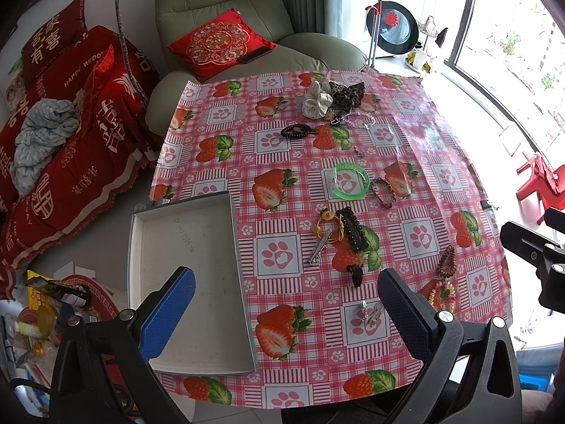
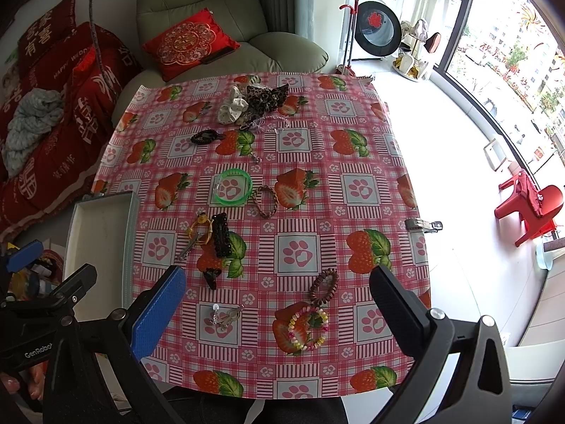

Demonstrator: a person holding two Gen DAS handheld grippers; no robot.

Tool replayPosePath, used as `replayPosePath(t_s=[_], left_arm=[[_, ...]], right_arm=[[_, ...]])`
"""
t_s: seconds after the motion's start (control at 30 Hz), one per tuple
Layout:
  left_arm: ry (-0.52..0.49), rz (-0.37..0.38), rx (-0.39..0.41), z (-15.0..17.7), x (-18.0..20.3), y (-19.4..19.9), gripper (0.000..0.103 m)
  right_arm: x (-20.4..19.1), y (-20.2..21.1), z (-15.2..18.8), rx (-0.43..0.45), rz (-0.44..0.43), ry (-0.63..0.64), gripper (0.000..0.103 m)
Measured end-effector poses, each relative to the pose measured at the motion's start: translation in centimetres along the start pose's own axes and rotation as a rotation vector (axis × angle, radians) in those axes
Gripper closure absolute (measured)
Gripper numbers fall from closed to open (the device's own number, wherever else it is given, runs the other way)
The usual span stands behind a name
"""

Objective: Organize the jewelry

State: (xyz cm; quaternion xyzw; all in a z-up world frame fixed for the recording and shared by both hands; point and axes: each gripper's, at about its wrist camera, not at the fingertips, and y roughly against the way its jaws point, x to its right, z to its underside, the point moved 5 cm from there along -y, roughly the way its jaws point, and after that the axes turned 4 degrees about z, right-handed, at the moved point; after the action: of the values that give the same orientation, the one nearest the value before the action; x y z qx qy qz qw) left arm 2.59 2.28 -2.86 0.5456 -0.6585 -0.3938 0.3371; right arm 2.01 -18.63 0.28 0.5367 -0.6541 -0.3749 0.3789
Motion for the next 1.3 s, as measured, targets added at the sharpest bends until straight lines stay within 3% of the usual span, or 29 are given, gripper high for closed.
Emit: replayPosePath(t_s=[0.37,0.73,1.07,1.3], left_arm=[[0.019,0.0,-0.029,1.0,-0.5,-1.4,0.0],[0.026,0.026,-0.139,1.7,-0.1,-5.1,0.0],[0.008,0.027,-0.196,1.8,0.3,-10.3,0.0],[-0.031,0.039,-0.205,1.1,0.9,-14.1,0.0]], right_arm=[[-0.3,-1.0,0.6,-0.017,-0.006,0.0,0.0],[1.5,-3.7,1.9,-0.116,-0.014,-0.044,0.0],[2.5,-8.4,3.5,-0.213,-0.016,-0.057,0.0],[2.7,-12.7,2.4,-0.241,-0.042,-0.059,0.0]])
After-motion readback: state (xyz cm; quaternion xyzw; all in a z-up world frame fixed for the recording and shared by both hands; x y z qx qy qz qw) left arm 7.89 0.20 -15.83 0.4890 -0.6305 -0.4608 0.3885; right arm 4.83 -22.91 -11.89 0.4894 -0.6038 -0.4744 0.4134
